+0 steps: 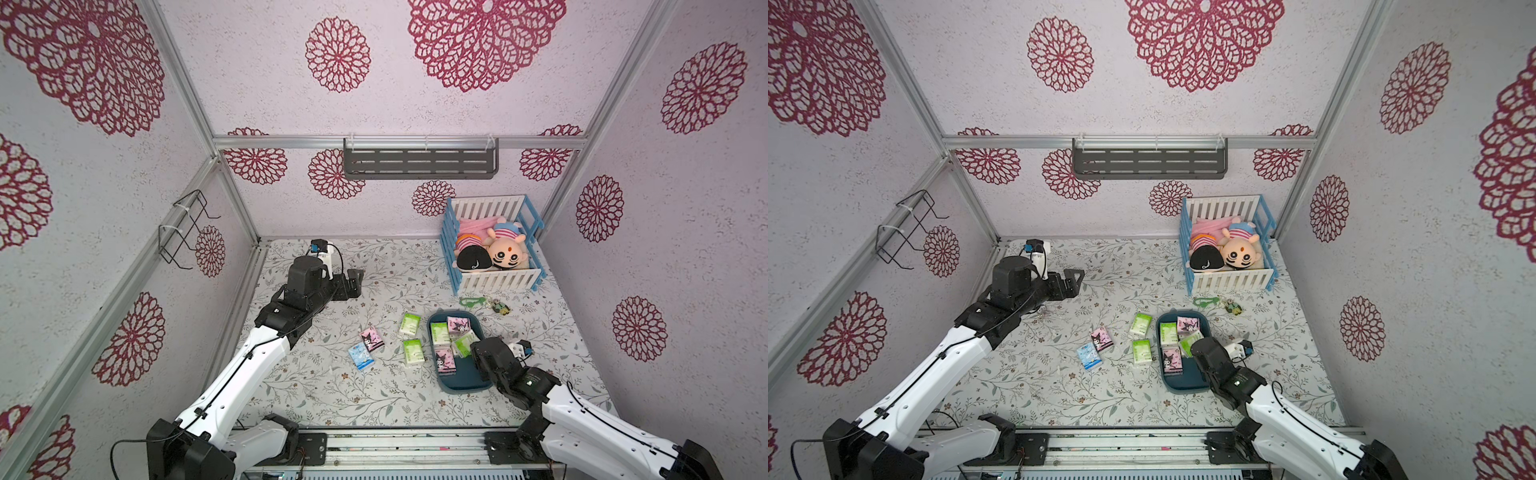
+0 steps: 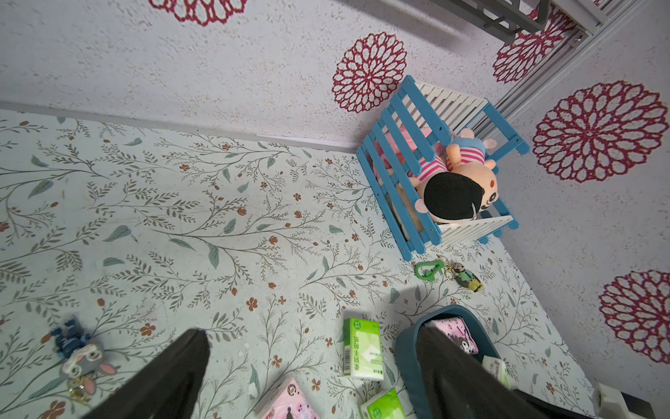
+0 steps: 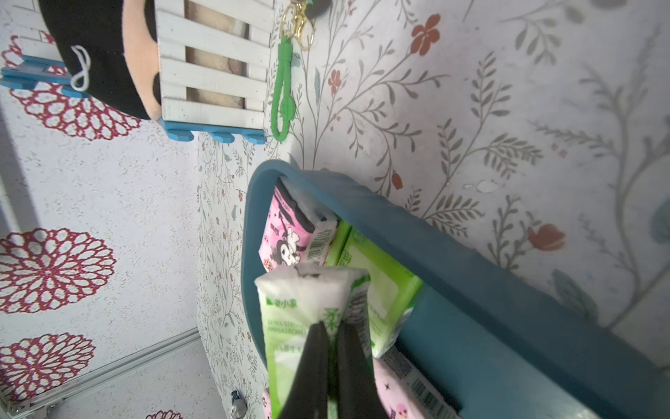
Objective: Put the pocket tissues into the storage box
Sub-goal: Place the pocket tissues in the storage box.
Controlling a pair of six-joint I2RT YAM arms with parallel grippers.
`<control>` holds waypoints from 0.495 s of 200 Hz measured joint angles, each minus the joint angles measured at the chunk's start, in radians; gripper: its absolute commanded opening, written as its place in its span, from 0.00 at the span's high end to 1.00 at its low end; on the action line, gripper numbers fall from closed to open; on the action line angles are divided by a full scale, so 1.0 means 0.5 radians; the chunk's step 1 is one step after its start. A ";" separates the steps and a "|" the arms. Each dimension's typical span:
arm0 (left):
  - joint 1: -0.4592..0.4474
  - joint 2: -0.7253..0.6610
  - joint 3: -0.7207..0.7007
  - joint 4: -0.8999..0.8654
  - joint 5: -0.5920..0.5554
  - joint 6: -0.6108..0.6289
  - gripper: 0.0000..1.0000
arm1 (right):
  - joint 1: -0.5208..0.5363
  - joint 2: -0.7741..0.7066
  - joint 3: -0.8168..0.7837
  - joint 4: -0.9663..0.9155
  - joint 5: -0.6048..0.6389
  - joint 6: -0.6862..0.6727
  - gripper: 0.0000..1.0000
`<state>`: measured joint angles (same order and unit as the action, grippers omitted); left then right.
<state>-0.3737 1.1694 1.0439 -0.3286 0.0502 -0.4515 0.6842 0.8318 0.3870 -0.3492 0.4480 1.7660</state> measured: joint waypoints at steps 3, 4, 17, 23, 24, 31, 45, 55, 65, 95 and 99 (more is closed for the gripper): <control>0.000 0.000 0.000 0.000 -0.001 0.003 0.03 | 0.000 0.004 0.000 0.001 0.000 0.008 0.99; 0.000 0.000 0.000 0.000 -0.002 0.004 0.03 | 0.001 0.008 0.000 0.002 -0.001 0.014 0.98; 0.000 0.000 0.000 0.000 -0.007 0.013 0.03 | 0.007 0.038 0.000 0.016 -0.001 0.052 0.95; 0.000 0.000 0.000 0.000 -0.010 0.018 0.03 | 0.009 0.050 0.000 0.022 -0.001 0.067 0.93; 0.000 0.000 0.000 0.000 -0.011 0.019 0.03 | 0.010 0.054 0.000 0.024 -0.001 0.069 0.93; 0.000 0.000 0.000 0.001 -0.015 0.023 0.03 | 0.013 0.070 0.000 0.034 -0.002 0.085 0.91; 0.000 0.000 0.000 0.001 -0.015 0.031 0.03 | 0.014 0.104 0.000 0.056 -0.002 0.109 0.90; 0.000 0.000 0.000 0.001 -0.015 0.035 0.03 | 0.016 0.122 0.000 0.060 -0.001 0.125 0.90; 0.000 0.000 0.000 0.001 -0.014 0.039 0.03 | 0.017 0.134 0.000 0.060 -0.002 0.144 0.89; 0.000 0.000 -0.004 0.004 -0.013 0.051 0.03 | 0.017 0.141 -0.017 0.098 -0.002 0.203 0.77; 0.000 0.000 -0.005 0.004 -0.013 0.052 0.03 | 0.017 0.145 -0.019 0.103 0.001 0.217 0.75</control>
<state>-0.3737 1.1694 1.0412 -0.3267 0.0437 -0.4255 0.6926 0.9043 0.3775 -0.2977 0.4484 1.8744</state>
